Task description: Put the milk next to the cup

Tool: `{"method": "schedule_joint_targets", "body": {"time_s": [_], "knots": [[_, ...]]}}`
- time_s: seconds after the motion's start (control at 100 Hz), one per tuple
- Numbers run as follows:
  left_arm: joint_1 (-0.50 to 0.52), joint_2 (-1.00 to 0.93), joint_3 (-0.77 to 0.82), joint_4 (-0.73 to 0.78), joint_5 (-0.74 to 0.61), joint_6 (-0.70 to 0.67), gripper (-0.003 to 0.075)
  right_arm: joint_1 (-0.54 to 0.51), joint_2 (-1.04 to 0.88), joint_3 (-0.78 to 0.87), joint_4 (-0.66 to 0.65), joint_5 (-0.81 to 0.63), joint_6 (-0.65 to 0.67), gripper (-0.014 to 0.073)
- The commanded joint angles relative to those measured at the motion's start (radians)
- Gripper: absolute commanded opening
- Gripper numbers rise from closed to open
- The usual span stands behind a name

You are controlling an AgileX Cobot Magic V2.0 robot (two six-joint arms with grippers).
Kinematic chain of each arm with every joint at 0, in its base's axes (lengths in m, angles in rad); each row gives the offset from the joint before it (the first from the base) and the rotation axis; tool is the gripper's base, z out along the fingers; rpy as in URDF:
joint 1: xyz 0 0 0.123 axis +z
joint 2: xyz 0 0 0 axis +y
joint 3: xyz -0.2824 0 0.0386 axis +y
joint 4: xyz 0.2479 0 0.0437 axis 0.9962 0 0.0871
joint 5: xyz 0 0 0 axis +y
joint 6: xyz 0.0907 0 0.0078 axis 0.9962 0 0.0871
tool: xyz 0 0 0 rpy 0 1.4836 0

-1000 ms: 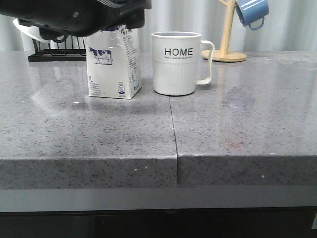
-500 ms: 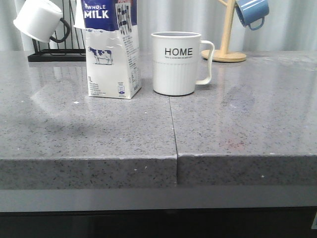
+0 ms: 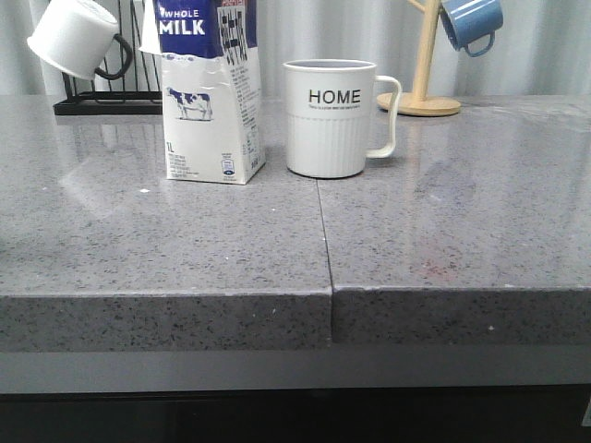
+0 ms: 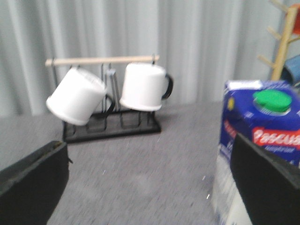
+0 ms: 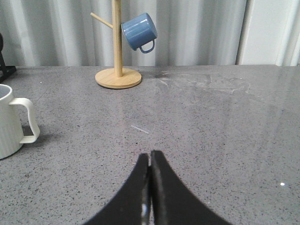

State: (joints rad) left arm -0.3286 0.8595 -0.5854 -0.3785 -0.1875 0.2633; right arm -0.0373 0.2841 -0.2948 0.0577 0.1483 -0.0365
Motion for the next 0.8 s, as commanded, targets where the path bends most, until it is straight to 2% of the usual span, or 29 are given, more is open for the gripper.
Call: {"method": "schedule_joint_targets", "body": {"time_s": [0.0,0.15,0.36,0.53,0.58,0.65,0.79], "knots": [[0.075,-0.046,-0.025,0.131,0.055,-0.145,0.0672,-0.004,0.009,-0.025,-0.009,-0.085,-0.003,-0.0068],[0.139,-0.155,0.018,0.19,0.108,-0.206,0.0672,-0.004,0.009,-0.025,-0.009,-0.085,-0.003,-0.0068],[0.172,-0.341,0.119,0.202,0.18,-0.232,0.0672,-0.004,0.009,-0.025,-0.009,-0.085,-0.003,-0.0068],[0.207,-0.465,0.185,0.285,0.22,-0.308,0.0657,-0.004,0.009,-0.025,-0.009,-0.085,-0.003,-0.0068],[0.219,-0.491,0.194,0.293,0.23,-0.315,0.0624,-0.004,0.009,-0.025,-0.009,-0.085,-0.003,-0.0068],[0.233,-0.52,0.206,0.297,0.237,-0.315,0.0539,-0.004,0.009,-0.025,-0.009,-0.085,-0.003,-0.0068],[0.242,-0.546,0.219,0.297,0.239,-0.315,0.0254,-0.004,0.009,-0.025,-0.009,-0.085,-0.003,-0.0068]]}}
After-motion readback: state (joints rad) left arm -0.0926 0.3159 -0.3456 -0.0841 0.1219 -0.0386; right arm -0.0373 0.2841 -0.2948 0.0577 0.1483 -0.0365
